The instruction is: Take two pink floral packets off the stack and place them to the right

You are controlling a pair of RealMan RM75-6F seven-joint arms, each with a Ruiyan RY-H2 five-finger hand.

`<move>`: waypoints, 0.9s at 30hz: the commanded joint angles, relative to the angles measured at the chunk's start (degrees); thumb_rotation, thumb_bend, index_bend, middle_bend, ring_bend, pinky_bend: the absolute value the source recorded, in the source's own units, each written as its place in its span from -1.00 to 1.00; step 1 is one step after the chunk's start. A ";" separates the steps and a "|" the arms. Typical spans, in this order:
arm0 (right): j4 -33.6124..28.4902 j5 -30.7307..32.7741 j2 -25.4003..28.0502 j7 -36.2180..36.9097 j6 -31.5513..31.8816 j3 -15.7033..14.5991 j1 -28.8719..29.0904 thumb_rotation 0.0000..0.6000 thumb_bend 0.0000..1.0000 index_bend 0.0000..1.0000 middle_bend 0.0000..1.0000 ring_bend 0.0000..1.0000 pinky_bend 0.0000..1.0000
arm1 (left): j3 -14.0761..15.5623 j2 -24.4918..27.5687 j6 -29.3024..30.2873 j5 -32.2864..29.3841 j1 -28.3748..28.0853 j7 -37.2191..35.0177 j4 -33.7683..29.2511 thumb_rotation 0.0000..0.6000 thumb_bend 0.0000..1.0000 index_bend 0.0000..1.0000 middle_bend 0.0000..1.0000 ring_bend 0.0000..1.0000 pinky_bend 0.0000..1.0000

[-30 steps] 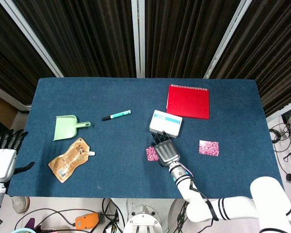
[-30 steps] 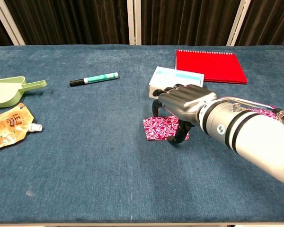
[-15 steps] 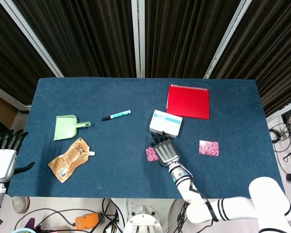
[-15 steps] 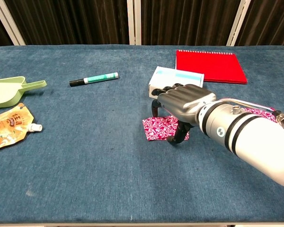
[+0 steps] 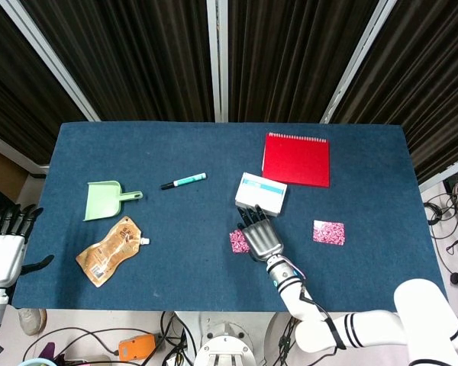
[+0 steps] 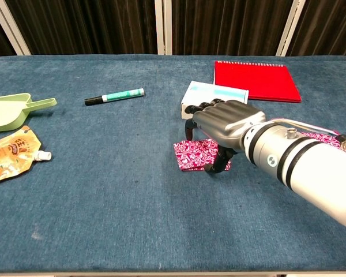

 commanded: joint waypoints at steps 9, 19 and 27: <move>-8.30 -1.29 6.93 0.12 1.77 0.16 -1.03 1.00 0.21 0.12 -0.91 -1.00 -1.00 | -0.04 0.31 0.26 0.26 0.01 0.14 -0.39 1.00 -0.92 -0.77 -0.84 -1.00 -1.00; -19.86 -10.74 22.32 5.39 5.45 -8.52 -8.01 1.00 0.22 0.13 -0.91 -1.00 -1.00 | -0.10 0.26 0.15 0.93 -0.52 0.84 -1.24 1.00 -0.92 -0.77 -0.84 -1.00 -1.00; -16.57 -22.83 28.35 12.10 6.50 -18.18 -15.22 1.00 0.22 0.10 -0.91 -1.00 -1.00 | -0.04 0.50 0.20 1.56 -0.88 2.38 -2.97 1.00 -0.92 -0.77 -0.84 -1.00 -1.00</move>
